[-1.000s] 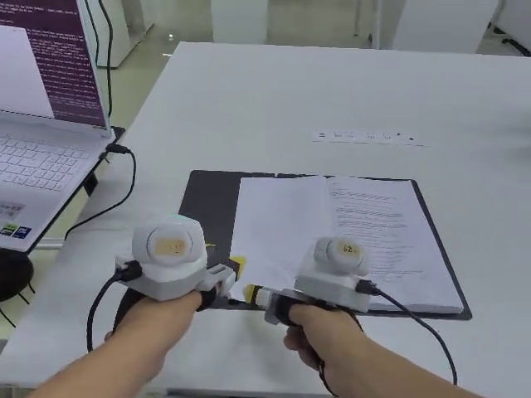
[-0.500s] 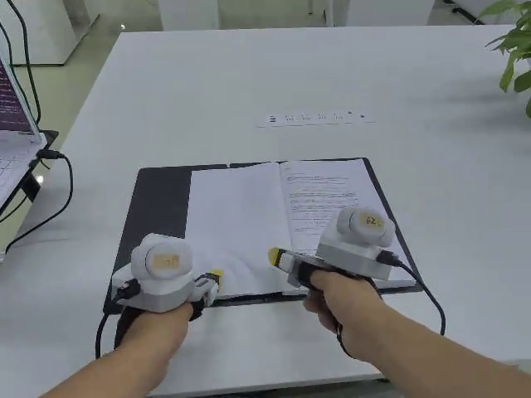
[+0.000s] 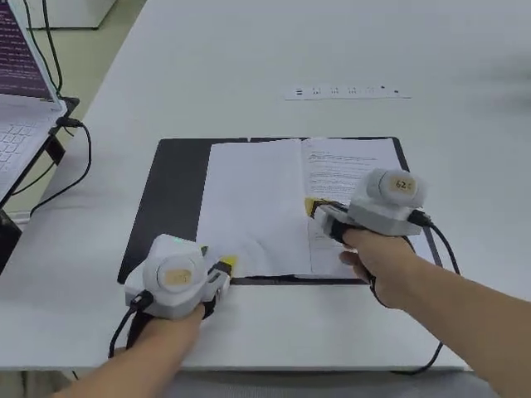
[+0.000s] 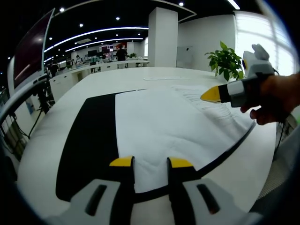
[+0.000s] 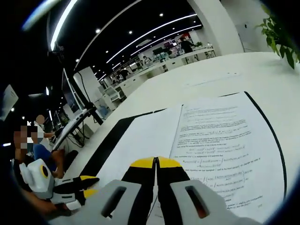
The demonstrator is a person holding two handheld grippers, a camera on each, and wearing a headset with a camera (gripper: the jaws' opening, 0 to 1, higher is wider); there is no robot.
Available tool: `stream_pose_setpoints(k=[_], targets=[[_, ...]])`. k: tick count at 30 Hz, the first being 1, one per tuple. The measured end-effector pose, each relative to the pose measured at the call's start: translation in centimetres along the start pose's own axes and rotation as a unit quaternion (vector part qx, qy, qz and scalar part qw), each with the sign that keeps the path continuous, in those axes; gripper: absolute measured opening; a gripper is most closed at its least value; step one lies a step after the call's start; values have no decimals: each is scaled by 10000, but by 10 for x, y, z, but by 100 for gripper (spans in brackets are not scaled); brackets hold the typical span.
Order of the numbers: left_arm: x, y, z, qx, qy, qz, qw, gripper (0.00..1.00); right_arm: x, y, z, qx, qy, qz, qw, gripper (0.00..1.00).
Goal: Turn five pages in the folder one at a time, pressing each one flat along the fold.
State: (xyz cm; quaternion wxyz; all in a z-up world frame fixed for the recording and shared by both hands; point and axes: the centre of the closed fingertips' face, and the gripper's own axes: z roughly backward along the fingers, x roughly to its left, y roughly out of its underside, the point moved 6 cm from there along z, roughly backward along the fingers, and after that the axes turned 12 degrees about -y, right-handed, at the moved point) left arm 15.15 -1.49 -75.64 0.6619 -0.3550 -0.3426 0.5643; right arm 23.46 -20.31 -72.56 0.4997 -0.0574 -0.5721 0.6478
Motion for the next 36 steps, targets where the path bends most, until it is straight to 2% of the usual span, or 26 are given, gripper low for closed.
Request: stream_pose_setpoints(k=[7, 9, 13, 17, 22, 29, 33, 34, 36], targets=[[0, 0, 0, -23, -10, 40, 10000, 26, -11, -1, -23, 207, -113, 423, 9988, 0], [1, 1, -1, -27, -10, 51, 10000, 26, -17, 0, -29, 295, -48, 575, 9979, 0], [1, 1, -1, -27, -11, 54, 10000, 26, -25, -4, -36, 260, 18, 661, 9975, 0], [2, 2, -2, -67, -11, 84, 9999, 26, -35, -11, -40, 182, 91, 511, 9985, 0], [2, 3, -3, -106, -16, 114, 9999, 26, -32, -16, -45, 143, 39, 498, 9986, 0], [2, 4, -4, -125, -17, 131, 9998, 26, -38, -28, -60, 24, 115, 382, 9992, 0], [1, 4, -3, -138, -17, 141, 9998, 26, -45, -36, -71, -63, 188, 341, 9992, 0], [1, 4, -3, -137, -23, 162, 9998, 26, -57, -44, -82, -82, 217, 333, 9992, 0], [1, 4, -4, -137, -37, 181, 9997, 26, -60, -49, -86, -117, 267, 335, 9990, 0]])
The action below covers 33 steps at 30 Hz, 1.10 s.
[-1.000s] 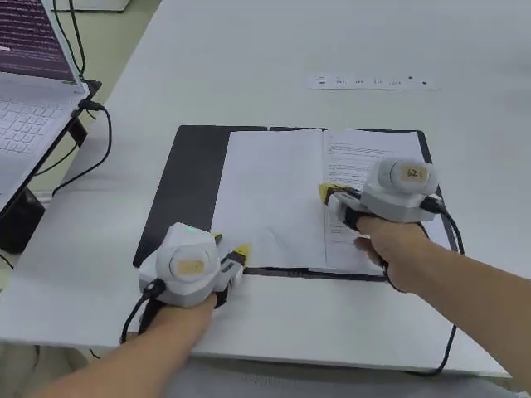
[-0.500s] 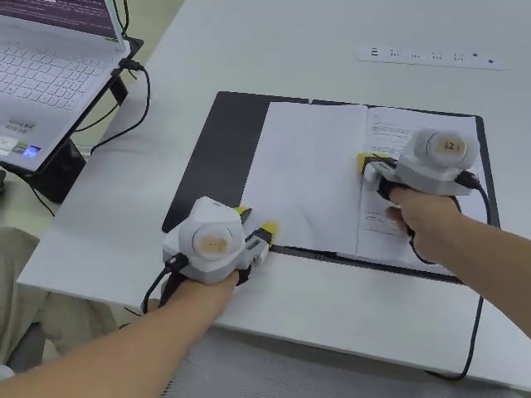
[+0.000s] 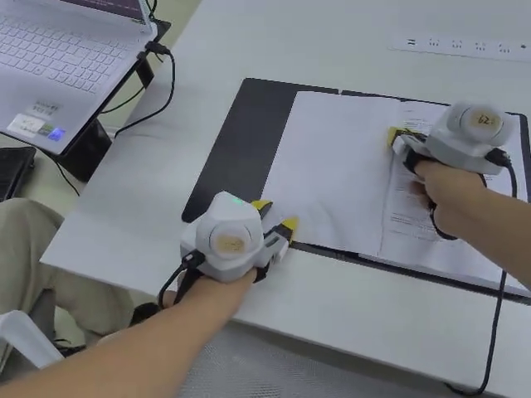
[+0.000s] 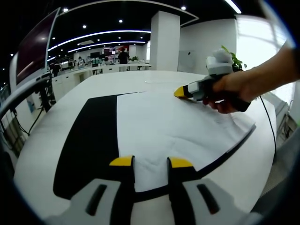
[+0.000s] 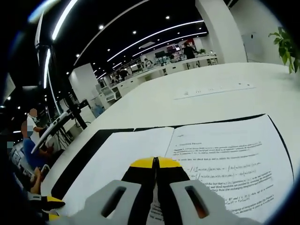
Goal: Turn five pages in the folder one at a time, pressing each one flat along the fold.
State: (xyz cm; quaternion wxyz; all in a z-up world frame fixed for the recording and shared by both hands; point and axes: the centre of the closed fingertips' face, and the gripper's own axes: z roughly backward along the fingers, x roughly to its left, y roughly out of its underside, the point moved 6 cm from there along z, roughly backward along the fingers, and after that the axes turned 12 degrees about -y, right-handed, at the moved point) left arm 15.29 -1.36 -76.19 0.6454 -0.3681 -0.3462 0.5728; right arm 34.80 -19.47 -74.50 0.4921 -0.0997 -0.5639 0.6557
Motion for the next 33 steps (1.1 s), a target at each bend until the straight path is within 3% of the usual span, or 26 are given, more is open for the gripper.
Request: stream_pose_setpoints(k=[9, 18, 33], targets=[[0, 0, 0, -8, -5, 43, 10000, 26, -24, -16, -22, -104, 242, 1, 9997, 0], [-1, 0, 0, -16, -6, 79, 10000, 26, -41, -25, -44, 11, 204, 152, 9997, 0], [0, 0, 0, -24, 0, 69, 10000, 26, -27, -2, -17, -93, 21, -109, 9999, 0]])
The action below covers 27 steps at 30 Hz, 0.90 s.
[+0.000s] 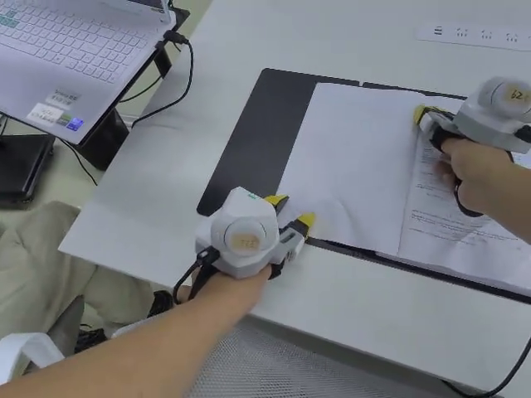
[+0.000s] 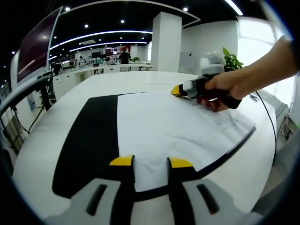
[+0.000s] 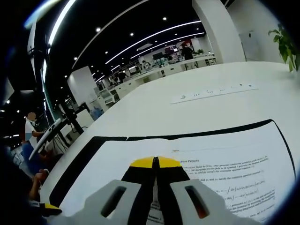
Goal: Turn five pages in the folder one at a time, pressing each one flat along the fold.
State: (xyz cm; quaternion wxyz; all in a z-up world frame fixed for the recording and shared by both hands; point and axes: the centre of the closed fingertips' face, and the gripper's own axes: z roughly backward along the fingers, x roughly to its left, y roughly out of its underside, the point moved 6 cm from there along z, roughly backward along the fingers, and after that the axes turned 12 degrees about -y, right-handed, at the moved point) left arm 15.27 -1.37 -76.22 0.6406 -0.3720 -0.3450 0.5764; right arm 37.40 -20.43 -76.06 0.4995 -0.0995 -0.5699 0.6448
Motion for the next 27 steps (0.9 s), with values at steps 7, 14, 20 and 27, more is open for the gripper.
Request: stream_pose_setpoints(k=[7, 14, 20, 27], targets=[[0, 0, 1, -15, 0, 7, 10000, 26, 34, 14, 36, -19, -65, -99, 9999, 0], [0, 0, 1, 1, -7, 16, 10000, 26, 47, 24, 50, -43, -47, -213, 9998, 0], [0, 0, 0, 4, -13, -4, 10000, 26, 56, 33, 63, -125, -27, -416, 9991, 0], [0, 1, -2, -14, -17, -21, 10000, 26, 65, 42, 73, -122, -38, -545, 9984, 0]])
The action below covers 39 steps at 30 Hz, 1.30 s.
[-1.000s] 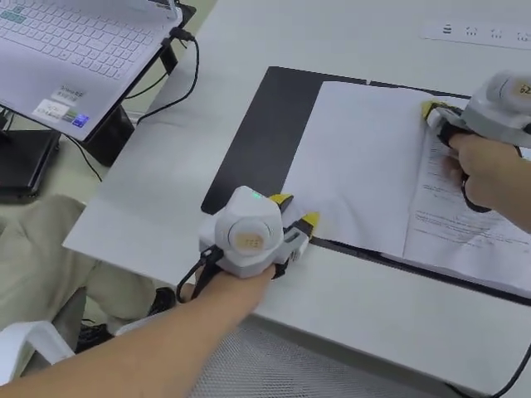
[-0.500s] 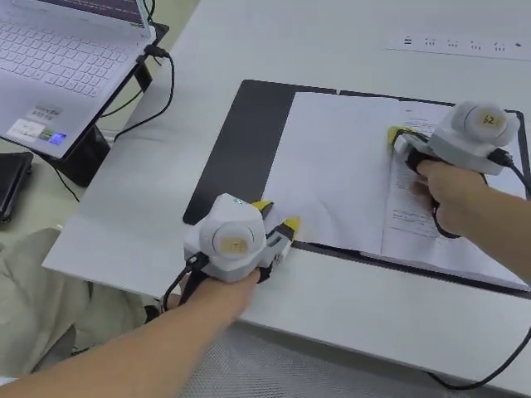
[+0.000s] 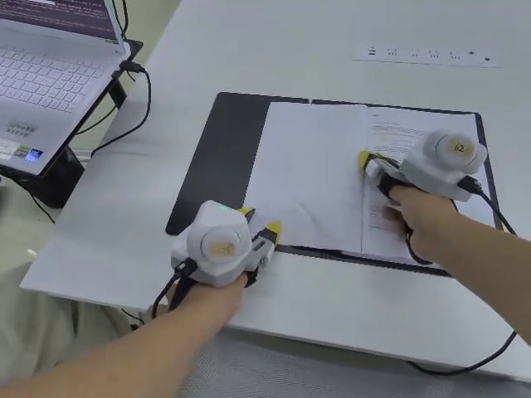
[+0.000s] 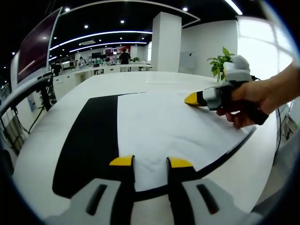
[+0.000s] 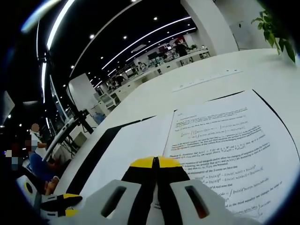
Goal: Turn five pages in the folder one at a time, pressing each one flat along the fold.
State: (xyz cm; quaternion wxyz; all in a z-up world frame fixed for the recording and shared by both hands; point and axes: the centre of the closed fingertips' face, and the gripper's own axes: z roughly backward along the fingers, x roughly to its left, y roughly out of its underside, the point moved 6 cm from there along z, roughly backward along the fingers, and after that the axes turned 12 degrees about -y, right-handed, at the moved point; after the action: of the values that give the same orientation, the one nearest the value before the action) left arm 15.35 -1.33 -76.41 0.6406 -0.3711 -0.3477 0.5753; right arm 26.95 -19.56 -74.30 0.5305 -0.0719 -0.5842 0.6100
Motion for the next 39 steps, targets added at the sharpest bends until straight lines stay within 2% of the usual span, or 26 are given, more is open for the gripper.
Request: stream_pose_setpoints(k=[12, 22, 27, 28, 39], targets=[[0, -1, 2, -20, 9, -36, 10000, 26, 14, 19, 22, -37, -45, -246, 9997, 0], [0, -2, 4, -44, 12, -44, 10000, 26, 26, 35, 40, 52, -137, -302, 9994, 0], [-1, -2, 5, -41, 11, -42, 10000, 26, 34, 47, 51, 250, -293, -352, 9986, 0], [-1, -2, 5, -38, 11, -44, 10000, 26, 32, 48, 50, 286, -318, -366, 9984, 0], [-2, -2, 6, -28, 6, -33, 10000, 26, 39, 65, 68, 521, -412, -723, 9952, 0]])
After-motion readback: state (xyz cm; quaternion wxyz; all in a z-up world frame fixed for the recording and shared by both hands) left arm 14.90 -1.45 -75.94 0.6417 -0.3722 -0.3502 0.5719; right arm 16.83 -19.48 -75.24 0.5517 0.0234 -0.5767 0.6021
